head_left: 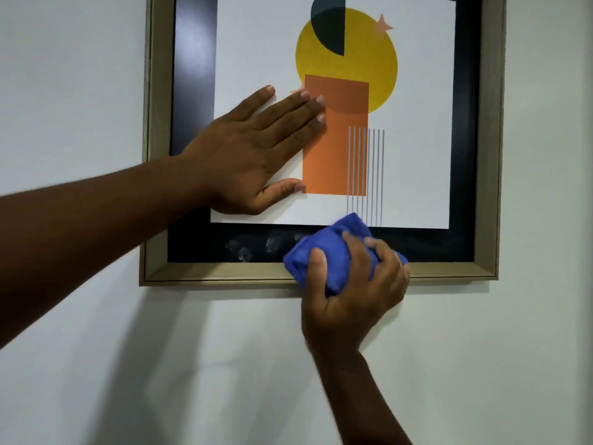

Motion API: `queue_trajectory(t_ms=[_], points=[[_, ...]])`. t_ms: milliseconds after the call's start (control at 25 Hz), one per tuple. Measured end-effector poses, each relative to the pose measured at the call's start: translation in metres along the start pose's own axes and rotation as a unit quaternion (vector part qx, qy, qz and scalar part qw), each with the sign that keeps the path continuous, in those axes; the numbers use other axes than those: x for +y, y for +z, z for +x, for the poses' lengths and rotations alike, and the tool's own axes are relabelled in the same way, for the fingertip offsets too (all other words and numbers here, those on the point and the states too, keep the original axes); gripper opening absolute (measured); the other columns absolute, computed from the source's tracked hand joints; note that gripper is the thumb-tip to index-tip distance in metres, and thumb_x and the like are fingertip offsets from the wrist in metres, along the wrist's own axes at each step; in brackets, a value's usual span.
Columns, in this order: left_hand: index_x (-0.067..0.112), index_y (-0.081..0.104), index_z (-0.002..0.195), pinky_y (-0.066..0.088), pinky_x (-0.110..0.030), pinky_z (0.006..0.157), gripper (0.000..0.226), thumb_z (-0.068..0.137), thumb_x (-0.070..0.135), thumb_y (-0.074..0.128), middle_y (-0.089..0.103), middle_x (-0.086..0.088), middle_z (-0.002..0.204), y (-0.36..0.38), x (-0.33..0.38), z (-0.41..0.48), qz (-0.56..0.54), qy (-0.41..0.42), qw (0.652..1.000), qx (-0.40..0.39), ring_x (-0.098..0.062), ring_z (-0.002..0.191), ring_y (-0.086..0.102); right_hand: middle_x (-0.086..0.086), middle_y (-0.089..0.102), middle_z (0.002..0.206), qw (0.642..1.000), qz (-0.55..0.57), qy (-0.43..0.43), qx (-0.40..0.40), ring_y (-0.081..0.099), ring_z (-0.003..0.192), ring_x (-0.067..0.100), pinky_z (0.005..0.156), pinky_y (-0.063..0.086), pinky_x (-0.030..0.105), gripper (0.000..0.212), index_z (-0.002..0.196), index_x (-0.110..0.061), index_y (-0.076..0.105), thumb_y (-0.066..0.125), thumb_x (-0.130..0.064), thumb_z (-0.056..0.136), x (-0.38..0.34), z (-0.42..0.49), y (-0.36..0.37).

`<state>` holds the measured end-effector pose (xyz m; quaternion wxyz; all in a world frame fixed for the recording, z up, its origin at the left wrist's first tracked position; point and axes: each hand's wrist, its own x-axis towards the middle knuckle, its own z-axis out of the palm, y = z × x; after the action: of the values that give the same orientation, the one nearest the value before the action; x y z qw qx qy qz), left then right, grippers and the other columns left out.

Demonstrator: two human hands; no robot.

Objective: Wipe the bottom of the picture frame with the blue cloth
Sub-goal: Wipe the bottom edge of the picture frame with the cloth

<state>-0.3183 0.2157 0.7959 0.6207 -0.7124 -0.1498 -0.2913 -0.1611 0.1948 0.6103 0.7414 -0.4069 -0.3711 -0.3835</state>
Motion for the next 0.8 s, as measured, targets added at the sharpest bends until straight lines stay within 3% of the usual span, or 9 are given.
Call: queue_trajectory(t_ms=[80, 200, 240, 360, 400, 520, 600, 720, 800], points=[[0.011, 0.003, 0.154, 0.011, -0.051, 0.125, 0.080, 0.094, 0.062, 0.014, 0.006, -0.014, 0.165, 0.001, 0.001, 0.000, -0.002, 0.001, 1.000, 0.002, -0.027, 0.153, 0.005, 0.013, 0.059, 0.123, 1.000, -0.011, 0.016, -0.018, 0.049, 0.123, 0.028, 0.107, 0.035, 0.061, 0.043, 0.119, -0.020, 0.063, 0.048, -0.051, 0.094, -0.025, -0.005, 0.008], [0.010, 0.004, 0.154, 0.012, -0.051, 0.125, 0.080, 0.094, 0.063, 0.014, 0.007, -0.014, 0.165, 0.002, -0.002, -0.001, -0.006, 0.001, 1.000, 0.006, -0.027, 0.153, 0.005, 0.014, 0.061, 0.126, 0.993, -0.002, -0.107, -0.054, 0.051, 0.126, 0.031, 0.108, 0.035, 0.061, 0.036, 0.118, -0.022, 0.063, 0.050, -0.046, 0.095, -0.012, -0.021, -0.004], [0.010, 0.004, 0.154, 0.012, -0.051, 0.124, 0.080, 0.094, 0.063, 0.013, 0.006, -0.014, 0.165, 0.002, -0.001, -0.002, -0.005, -0.003, 1.000, 0.007, -0.027, 0.153, 0.005, 0.014, 0.062, 0.125, 0.994, 0.001, -0.103, -0.045, 0.051, 0.125, 0.032, 0.106, 0.036, 0.062, 0.034, 0.116, -0.020, 0.064, 0.052, -0.044, 0.095, -0.007, -0.021, -0.007], [0.010, 0.004, 0.154, 0.011, -0.051, 0.125, 0.081, 0.094, 0.063, 0.014, 0.006, -0.014, 0.165, 0.001, 0.001, 0.000, -0.011, -0.010, 1.000, 0.005, -0.027, 0.153, 0.004, 0.014, 0.061, 0.125, 1.000, 0.000, 0.018, -0.014, 0.050, 0.125, 0.030, 0.108, 0.033, 0.063, 0.032, 0.112, -0.019, 0.066, 0.053, -0.042, 0.094, -0.033, -0.013, 0.010], [0.010, 0.005, 0.154, 0.011, -0.051, 0.125, 0.081, 0.094, 0.063, 0.014, 0.006, -0.014, 0.165, 0.000, 0.000, 0.000, -0.013, -0.008, 1.000, 0.003, -0.027, 0.153, 0.005, 0.013, 0.061, 0.126, 1.000, 0.000, 0.017, -0.025, 0.050, 0.127, 0.030, 0.111, 0.031, 0.062, 0.032, 0.113, -0.020, 0.066, 0.052, -0.043, 0.095, -0.046, -0.017, 0.014], [0.009, 0.005, 0.154, 0.010, -0.051, 0.125, 0.081, 0.094, 0.063, 0.015, 0.007, -0.014, 0.165, -0.001, -0.008, -0.006, -0.008, -0.008, 1.000, 0.001, -0.027, 0.153, 0.005, 0.014, 0.062, 0.127, 0.991, 0.015, -0.109, -0.070, 0.049, 0.128, 0.031, 0.109, 0.034, 0.062, 0.034, 0.118, -0.025, 0.062, 0.049, -0.048, 0.097, -0.035, -0.036, 0.001], [0.009, 0.004, 0.154, 0.009, -0.051, 0.125, 0.082, 0.093, 0.063, 0.015, 0.006, -0.014, 0.165, -0.003, -0.010, -0.008, -0.003, -0.017, 1.000, -0.003, -0.028, 0.153, 0.004, 0.016, 0.062, 0.124, 0.995, 0.017, -0.085, -0.048, 0.050, 0.126, 0.032, 0.104, 0.037, 0.065, 0.034, 0.116, -0.021, 0.064, 0.051, -0.045, 0.096, -0.024, -0.031, -0.003], [0.008, 0.002, 0.154, 0.009, -0.051, 0.125, 0.084, 0.092, 0.064, 0.014, 0.004, -0.015, 0.165, -0.006, -0.011, -0.008, -0.010, -0.024, 1.000, -0.016, -0.028, 0.153, 0.002, 0.014, 0.061, 0.123, 0.999, 0.007, 0.024, -0.028, 0.050, 0.125, 0.030, 0.113, 0.030, 0.062, 0.032, 0.113, -0.020, 0.067, 0.054, -0.042, 0.094, -0.059, -0.023, 0.017], [0.008, 0.002, 0.154, 0.009, -0.051, 0.125, 0.084, 0.092, 0.064, 0.014, 0.004, -0.015, 0.165, -0.006, -0.011, -0.009, -0.010, -0.027, 0.999, -0.019, -0.028, 0.153, 0.002, 0.013, 0.061, 0.127, 0.997, 0.005, -0.036, -0.063, 0.050, 0.128, 0.030, 0.117, 0.026, 0.057, 0.033, 0.116, -0.023, 0.066, 0.053, -0.045, 0.095, -0.070, -0.036, 0.017]])
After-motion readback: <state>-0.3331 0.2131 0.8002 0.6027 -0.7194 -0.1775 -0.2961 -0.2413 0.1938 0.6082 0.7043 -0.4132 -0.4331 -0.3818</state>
